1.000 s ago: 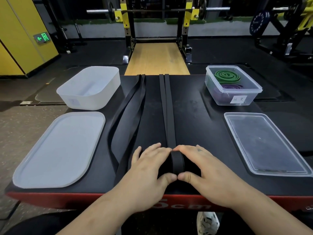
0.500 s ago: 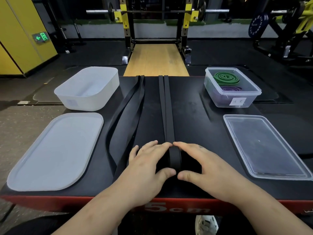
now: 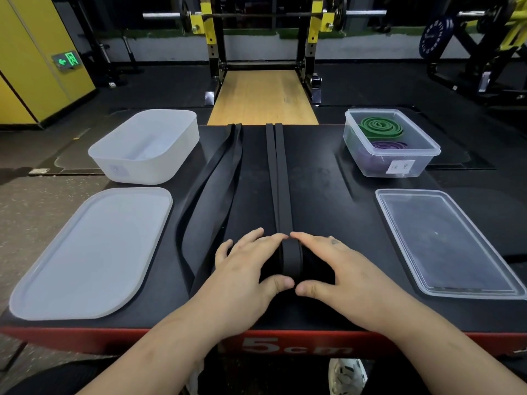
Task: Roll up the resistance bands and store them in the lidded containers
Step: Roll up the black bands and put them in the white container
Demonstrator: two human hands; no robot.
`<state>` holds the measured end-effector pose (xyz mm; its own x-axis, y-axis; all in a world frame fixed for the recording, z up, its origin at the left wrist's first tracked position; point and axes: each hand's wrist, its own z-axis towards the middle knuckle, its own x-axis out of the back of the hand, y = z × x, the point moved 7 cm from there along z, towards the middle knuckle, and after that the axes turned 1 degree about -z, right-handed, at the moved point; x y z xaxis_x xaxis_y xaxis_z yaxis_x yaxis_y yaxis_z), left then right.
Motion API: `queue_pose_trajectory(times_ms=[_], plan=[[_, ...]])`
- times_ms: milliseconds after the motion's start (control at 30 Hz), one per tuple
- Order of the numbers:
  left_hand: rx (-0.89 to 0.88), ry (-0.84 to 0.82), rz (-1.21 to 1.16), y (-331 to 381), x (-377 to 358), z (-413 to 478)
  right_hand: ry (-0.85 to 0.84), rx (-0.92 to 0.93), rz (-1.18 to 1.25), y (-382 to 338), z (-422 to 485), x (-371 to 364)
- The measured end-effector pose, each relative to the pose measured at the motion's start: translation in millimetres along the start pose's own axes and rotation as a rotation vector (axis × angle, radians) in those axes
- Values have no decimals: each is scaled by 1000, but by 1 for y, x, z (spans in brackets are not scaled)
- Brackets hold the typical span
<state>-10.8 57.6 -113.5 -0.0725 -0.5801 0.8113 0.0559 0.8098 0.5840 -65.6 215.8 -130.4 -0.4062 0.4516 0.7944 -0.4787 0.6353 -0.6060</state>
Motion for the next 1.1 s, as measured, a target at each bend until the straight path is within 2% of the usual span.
queue_pose_trajectory(times_ms=[267,467,600,833,1100], plan=[[-20,1,-18,-1,0,0,81,52,-15,-8,1,6],[-84,2,2,3,-8,-18,30,101,-24,-16,-19,-2],[-68,9,19,0,-8,-14,26,35,-6,-9,-18,-1],[-19,-22,-50,-4,-2,-10,64,121,-56,-13,-5,2],[-32,11,13,-4,-3,-5,5,64,-17,-7,-6,3]])
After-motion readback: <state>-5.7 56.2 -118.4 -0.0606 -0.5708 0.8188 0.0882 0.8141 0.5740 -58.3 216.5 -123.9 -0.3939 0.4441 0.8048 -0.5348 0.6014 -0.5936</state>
